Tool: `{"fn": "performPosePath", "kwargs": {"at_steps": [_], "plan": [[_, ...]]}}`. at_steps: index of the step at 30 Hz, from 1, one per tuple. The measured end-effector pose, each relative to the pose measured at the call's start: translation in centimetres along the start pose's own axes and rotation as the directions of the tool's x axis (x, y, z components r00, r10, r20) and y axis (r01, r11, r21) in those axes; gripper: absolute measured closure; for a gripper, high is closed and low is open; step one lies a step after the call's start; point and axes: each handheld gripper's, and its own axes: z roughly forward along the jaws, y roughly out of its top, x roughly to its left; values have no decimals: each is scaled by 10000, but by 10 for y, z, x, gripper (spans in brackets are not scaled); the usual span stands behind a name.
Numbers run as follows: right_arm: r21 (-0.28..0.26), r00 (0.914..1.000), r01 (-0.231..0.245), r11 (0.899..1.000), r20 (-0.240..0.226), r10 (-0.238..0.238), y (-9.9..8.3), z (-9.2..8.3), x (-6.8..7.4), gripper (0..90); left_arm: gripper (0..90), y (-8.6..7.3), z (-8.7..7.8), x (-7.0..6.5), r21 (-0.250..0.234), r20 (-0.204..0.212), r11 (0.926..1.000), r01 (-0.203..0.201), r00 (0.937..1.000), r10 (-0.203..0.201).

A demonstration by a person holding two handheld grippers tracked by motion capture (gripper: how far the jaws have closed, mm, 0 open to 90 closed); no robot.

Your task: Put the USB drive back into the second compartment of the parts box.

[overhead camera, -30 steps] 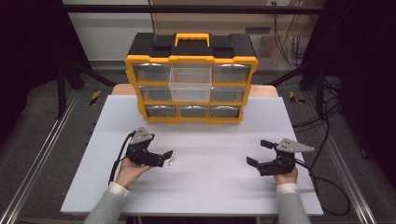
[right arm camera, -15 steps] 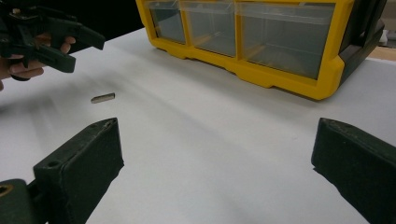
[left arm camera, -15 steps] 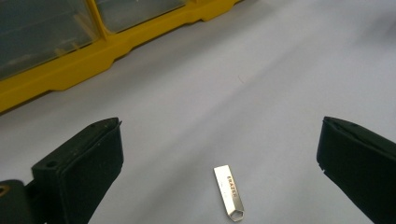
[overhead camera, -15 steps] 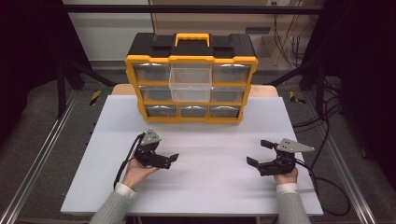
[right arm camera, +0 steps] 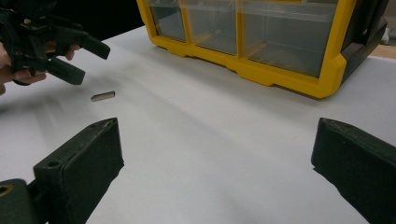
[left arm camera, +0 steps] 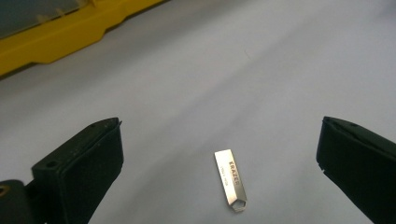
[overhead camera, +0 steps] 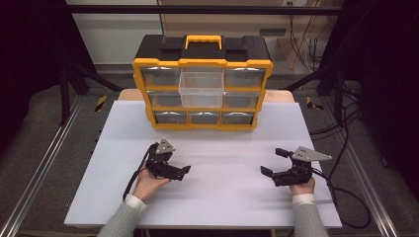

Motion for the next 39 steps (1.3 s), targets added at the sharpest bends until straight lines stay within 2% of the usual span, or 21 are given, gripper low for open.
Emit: {"fn": "performPosePath", "kwargs": {"at_steps": [5, 6, 13, 14, 30, 39], "plan": [[-23, 10000, -9, 10000, 0, 9, 0, 0, 0, 24, 15, -2, 4, -2, 496, -206, 9988, -19, 9998, 29], [-23, 10000, -11, 10000, 0, 11, 0, 0, 0, 24, 20, -2, 6, -2, 547, -125, 9985, -1, 9999, 8], [-33, 10000, -4, 10000, 4, 4, 0, 0, 0, 24, 103, -5, 8, -4, 930, -345, 9957, 14, 9994, 18], [-30, 10000, -6, 10000, -2, 6, 0, 0, 0, 24, 137, -5, 8, -4, 996, -364, 9950, -6, 9993, 43], [-13, 10000, -20, 10000, -8, 20, 0, 0, 0, 24, 375, -4, 9, -7, 1269, -246, 9919, 87, 9997, -56], [-28, 10000, -10, 10000, -5, 10, 0, 0, 0, 24, 501, -4, 12, -9, 1660, -326, 9861, 75, 9995, -21]]}}
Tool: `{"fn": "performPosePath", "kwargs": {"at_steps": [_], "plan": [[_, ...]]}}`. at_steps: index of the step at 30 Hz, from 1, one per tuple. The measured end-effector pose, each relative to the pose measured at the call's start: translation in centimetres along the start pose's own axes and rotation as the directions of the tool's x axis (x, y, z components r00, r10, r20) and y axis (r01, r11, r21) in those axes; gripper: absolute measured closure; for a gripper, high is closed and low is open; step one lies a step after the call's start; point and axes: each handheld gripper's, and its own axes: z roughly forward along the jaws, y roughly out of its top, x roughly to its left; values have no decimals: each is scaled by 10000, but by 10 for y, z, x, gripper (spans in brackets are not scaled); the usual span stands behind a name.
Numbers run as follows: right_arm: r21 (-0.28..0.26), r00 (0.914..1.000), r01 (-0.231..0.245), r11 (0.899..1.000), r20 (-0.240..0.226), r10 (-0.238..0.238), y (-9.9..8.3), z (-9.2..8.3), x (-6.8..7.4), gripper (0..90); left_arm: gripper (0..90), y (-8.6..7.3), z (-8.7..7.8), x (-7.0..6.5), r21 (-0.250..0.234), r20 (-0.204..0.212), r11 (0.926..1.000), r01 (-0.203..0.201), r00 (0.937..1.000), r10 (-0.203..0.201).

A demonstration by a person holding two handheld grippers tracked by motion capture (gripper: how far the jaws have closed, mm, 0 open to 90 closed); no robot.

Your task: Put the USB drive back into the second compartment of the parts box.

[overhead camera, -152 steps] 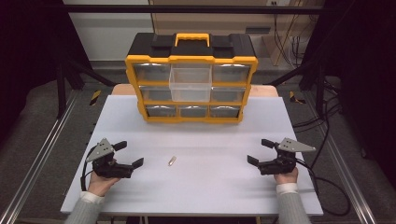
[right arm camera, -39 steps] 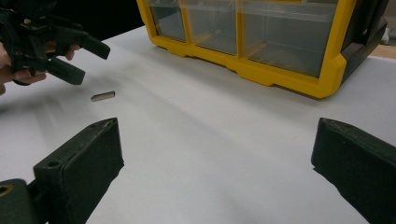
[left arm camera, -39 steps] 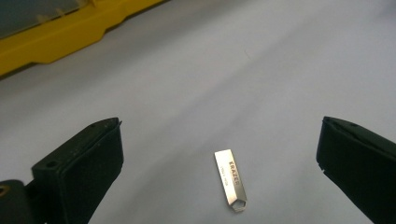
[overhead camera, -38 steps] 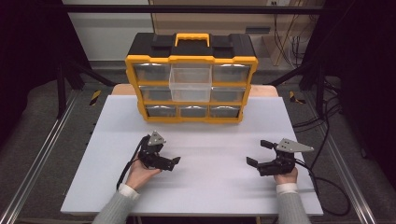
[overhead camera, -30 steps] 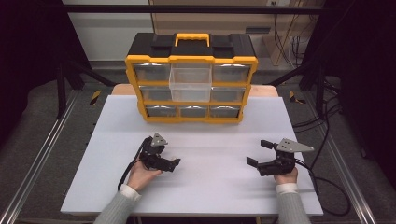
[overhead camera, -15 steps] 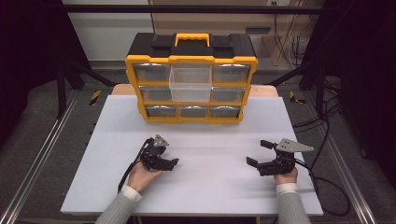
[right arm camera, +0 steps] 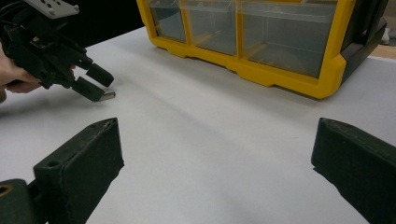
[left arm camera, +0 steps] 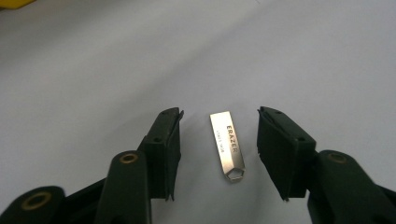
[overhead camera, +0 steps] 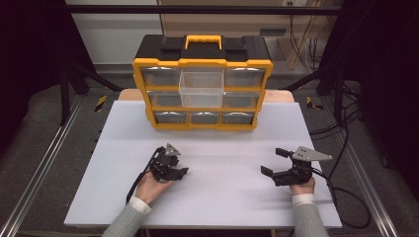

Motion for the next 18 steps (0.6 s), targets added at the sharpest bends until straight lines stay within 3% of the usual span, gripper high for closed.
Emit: {"fn": "performPosePath", "kwargs": {"at_steps": [18], "plan": [[-20, 10000, 4, 10000, 1, -4, 0, 0, 0, 24, 671, 1, 1, -5, 156, -183, 9997, -187, 9997, 190]]}}
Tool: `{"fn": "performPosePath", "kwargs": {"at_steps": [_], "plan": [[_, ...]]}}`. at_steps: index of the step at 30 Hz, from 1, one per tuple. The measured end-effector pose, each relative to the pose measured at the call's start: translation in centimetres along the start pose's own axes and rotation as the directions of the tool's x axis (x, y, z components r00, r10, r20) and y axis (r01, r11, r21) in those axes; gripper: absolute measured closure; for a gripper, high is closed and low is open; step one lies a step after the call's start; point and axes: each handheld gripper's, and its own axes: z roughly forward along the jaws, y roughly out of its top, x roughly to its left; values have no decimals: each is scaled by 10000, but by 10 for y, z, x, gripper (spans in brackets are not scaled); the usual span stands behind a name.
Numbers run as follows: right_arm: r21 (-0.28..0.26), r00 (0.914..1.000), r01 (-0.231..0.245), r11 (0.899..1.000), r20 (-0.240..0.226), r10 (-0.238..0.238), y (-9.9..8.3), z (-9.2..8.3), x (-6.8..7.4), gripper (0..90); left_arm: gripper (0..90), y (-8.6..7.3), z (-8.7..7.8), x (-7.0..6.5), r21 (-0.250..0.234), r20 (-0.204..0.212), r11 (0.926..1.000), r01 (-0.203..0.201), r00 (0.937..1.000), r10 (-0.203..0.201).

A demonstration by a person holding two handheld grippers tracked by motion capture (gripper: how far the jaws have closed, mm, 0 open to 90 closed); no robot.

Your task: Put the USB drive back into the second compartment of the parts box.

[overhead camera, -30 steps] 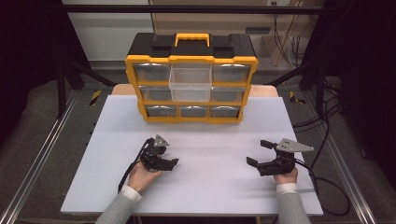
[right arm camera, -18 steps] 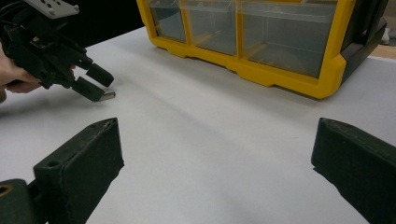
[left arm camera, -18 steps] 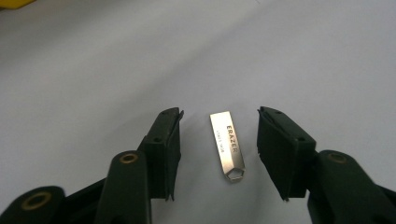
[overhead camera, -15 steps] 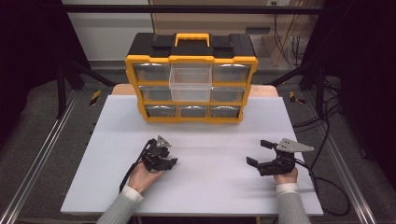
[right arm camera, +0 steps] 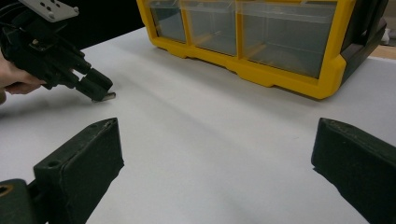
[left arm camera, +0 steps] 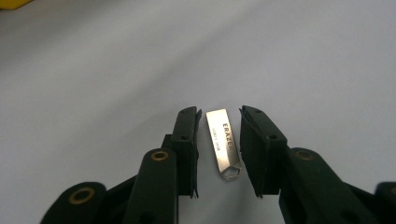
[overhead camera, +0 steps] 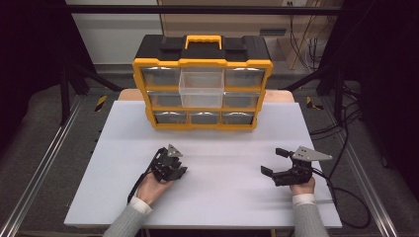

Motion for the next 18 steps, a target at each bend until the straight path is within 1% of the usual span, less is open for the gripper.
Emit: {"fn": "performPosePath", "kwargs": {"at_steps": [3, 10, 18], "plan": [[-6, 10000, -1, 10000, -5, 1, 0, 0, 0, 24, 696, 0, 0, -1, 39, 74, 10000, -16, 10000, 16], [-2, 10000, -4, 10000, -2, 4, 0, 0, 0, 24, 736, 0, 1, -2, 76, -4, 10000, -39, 10000, 39], [-2, 10000, -34, 10000, -16, 34, 0, 0, 0, 24, 763, 0, 2, -3, 132, -7, 9999, -12, 10000, 12]]}}
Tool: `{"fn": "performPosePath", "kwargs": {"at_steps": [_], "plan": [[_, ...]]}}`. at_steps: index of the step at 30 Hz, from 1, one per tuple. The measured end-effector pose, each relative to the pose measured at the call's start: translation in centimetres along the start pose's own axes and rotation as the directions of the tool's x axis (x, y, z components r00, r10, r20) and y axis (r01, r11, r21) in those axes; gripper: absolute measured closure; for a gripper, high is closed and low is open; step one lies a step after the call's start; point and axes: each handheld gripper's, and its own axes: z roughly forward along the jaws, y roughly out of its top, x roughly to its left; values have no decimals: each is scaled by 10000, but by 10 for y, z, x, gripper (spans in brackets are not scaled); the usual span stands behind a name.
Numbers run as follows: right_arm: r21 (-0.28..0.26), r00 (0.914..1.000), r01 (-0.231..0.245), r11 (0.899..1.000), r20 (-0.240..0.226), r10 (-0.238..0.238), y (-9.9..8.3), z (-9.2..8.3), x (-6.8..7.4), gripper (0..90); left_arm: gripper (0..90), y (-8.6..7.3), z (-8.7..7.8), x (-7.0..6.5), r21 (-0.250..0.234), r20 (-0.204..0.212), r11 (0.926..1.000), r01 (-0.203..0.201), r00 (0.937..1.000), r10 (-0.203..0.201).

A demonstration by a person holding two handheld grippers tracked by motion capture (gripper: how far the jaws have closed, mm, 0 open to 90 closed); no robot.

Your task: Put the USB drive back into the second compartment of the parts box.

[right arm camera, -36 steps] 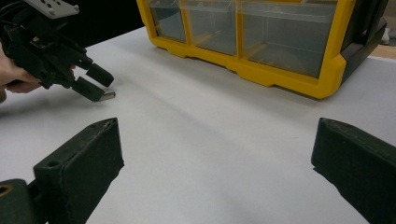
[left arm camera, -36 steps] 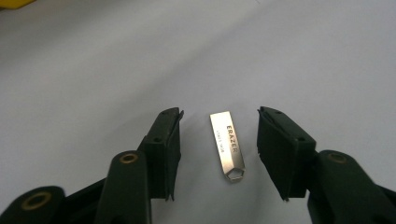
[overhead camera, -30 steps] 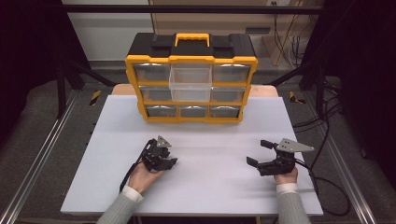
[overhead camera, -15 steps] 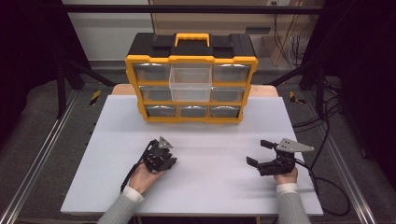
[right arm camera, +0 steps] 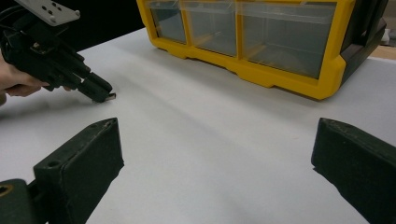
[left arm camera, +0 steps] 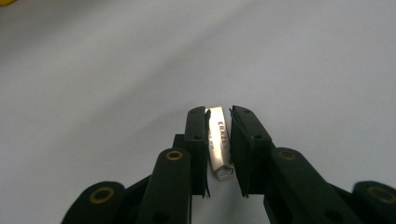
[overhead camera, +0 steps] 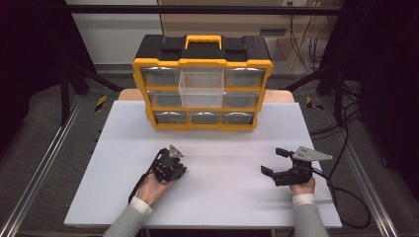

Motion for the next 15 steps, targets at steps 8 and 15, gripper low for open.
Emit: {"fn": "performPosePath", "kwargs": {"at_steps": [8, 15], "plan": [[-4, 10000, 2, 10000, -4, -2, 0, 0, 0, 24, 783, 0, 0, 0, 17, -19, 10000, 74, 10000, -74], [-3, 10000, 5, 10000, -4, -5, 0, 0, 0, 24, 788, 0, 0, 2, 29, 116, 9999, 131, 9998, -131]]}}
